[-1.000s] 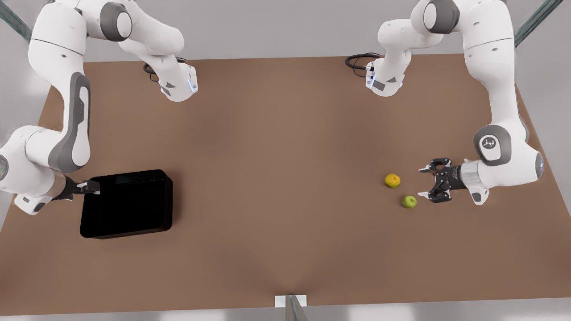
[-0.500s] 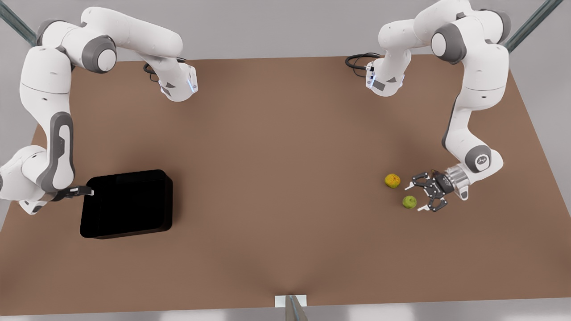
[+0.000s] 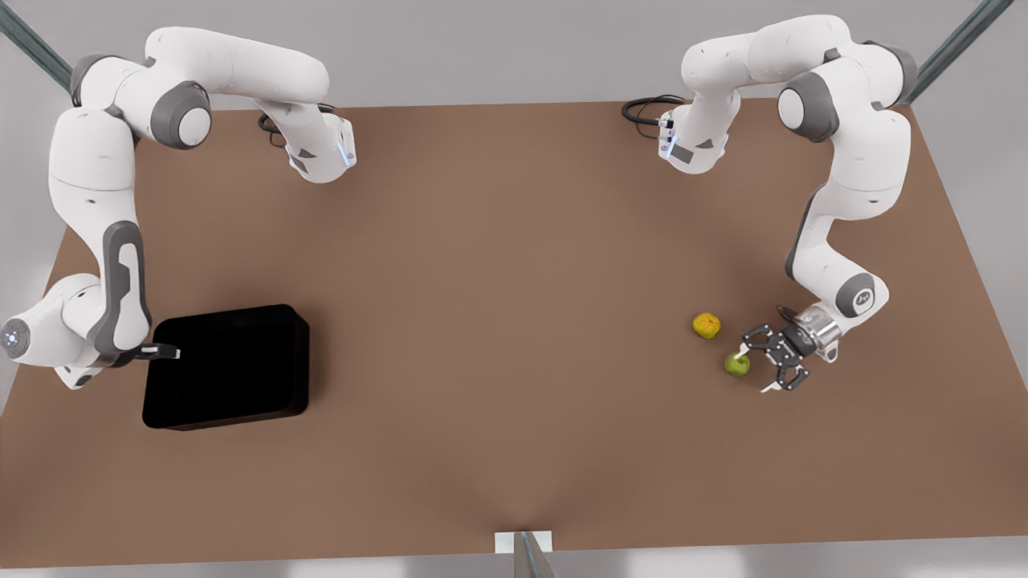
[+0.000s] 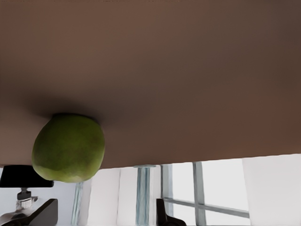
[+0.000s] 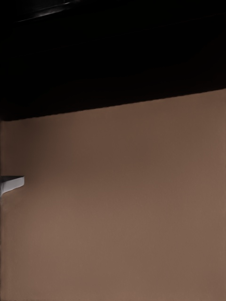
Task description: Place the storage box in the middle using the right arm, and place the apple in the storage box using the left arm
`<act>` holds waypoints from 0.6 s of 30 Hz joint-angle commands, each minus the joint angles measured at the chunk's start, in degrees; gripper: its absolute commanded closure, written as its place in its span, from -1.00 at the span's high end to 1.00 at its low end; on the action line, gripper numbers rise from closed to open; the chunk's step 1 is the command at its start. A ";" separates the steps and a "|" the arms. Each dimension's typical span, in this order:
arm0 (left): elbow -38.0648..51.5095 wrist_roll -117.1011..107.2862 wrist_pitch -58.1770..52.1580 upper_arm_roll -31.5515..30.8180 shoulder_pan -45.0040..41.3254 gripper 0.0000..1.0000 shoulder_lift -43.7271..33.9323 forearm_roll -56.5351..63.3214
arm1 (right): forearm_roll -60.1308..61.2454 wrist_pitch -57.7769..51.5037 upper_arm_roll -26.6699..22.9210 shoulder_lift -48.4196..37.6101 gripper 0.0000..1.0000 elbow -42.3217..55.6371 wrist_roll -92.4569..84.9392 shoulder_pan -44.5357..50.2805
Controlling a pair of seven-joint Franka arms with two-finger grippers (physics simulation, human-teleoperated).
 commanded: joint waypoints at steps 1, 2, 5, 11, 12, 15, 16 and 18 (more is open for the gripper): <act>0.21 0.00 0.01 -0.04 -0.01 1.00 0.24 -0.66 | -0.01 0.00 0.04 -0.01 -0.57 0.01 0.00 0.01; 0.30 0.00 0.10 -0.13 -0.01 1.00 0.33 -0.75 | -0.01 0.00 0.04 -0.01 -0.57 0.01 -0.08 0.01; 0.30 0.18 0.37 -0.48 -0.01 1.00 0.68 -0.84 | -0.01 0.00 0.21 -0.01 -0.57 0.09 -0.52 0.01; -1.02 1.32 2.12 -2.24 -0.18 1.00 -0.29 -0.75 | 0.87 -3.43 0.65 -0.27 -0.57 1.24 -0.96 0.27; -1.19 1.93 2.12 -2.68 -0.18 1.00 -0.29 -0.66 | 1.13 -3.60 0.65 -0.27 -0.57 1.33 -0.96 0.45; -3.13 5.54 3.53 -3.64 -0.36 1.00 -0.46 -0.66 | 2.27 -5.54 2.06 -0.27 -0.57 2.55 -0.87 0.63; -3.04 5.63 3.53 -3.56 -0.36 1.00 -0.38 -0.66 | 2.54 -5.89 2.23 -0.36 -0.57 2.99 -0.96 0.71; -3.13 6.06 3.53 -3.56 -0.36 1.00 -0.11 -0.58 | 2.45 -9.49 3.55 -0.71 -0.57 6.33 -1.05 0.98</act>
